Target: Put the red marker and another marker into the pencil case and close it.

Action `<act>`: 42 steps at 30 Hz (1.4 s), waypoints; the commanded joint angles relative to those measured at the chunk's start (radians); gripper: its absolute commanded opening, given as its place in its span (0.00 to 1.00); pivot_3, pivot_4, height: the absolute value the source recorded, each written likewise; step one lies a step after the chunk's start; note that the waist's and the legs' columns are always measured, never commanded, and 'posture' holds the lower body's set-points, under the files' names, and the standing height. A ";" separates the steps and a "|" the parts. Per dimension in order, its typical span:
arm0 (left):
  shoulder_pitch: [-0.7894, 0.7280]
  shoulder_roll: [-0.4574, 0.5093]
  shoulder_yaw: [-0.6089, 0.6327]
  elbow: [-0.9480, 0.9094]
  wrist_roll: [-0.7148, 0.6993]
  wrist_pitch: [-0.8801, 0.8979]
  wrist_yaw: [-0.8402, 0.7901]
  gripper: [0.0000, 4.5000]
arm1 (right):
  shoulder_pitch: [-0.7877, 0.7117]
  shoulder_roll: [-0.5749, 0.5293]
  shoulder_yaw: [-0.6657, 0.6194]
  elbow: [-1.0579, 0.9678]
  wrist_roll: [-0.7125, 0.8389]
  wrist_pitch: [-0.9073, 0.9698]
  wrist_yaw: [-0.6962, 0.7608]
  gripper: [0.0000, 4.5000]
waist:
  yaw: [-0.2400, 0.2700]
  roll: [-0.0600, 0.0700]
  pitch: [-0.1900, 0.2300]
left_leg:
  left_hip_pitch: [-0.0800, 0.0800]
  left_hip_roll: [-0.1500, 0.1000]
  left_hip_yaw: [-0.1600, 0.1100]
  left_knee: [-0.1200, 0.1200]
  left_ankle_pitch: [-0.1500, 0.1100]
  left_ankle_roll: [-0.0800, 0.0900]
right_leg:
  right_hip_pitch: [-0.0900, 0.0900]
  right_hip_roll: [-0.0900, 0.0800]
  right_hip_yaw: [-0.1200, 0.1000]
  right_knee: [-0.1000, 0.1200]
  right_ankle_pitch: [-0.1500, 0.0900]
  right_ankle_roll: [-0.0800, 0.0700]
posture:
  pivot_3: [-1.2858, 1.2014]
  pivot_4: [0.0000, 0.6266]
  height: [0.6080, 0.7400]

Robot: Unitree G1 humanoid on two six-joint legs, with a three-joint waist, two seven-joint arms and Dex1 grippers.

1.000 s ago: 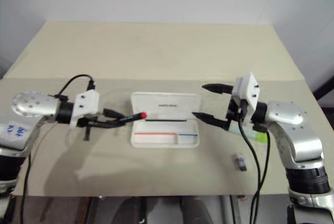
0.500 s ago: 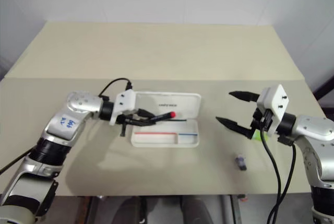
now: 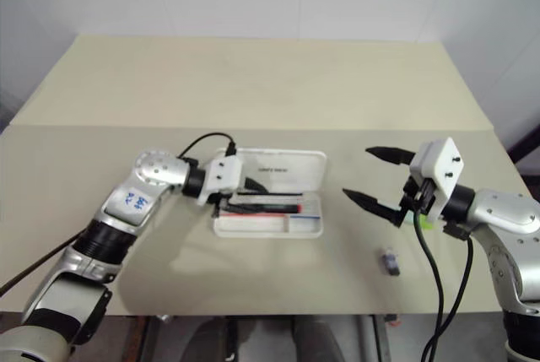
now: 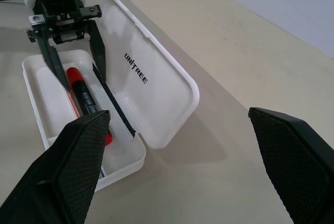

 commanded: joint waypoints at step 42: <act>0.144 0.444 0.479 -0.309 -0.401 0.193 -0.161 1.00 | -0.346 -0.241 0.394 0.827 -0.476 -0.155 0.399 0.81 | -0.010 0.001 0.001 | 0.001 0.001 0.002 0.000 0.000 0.001 | 0.000 -0.001 0.000 0.000 -0.001 -0.002 | 0.52 0.24 1.00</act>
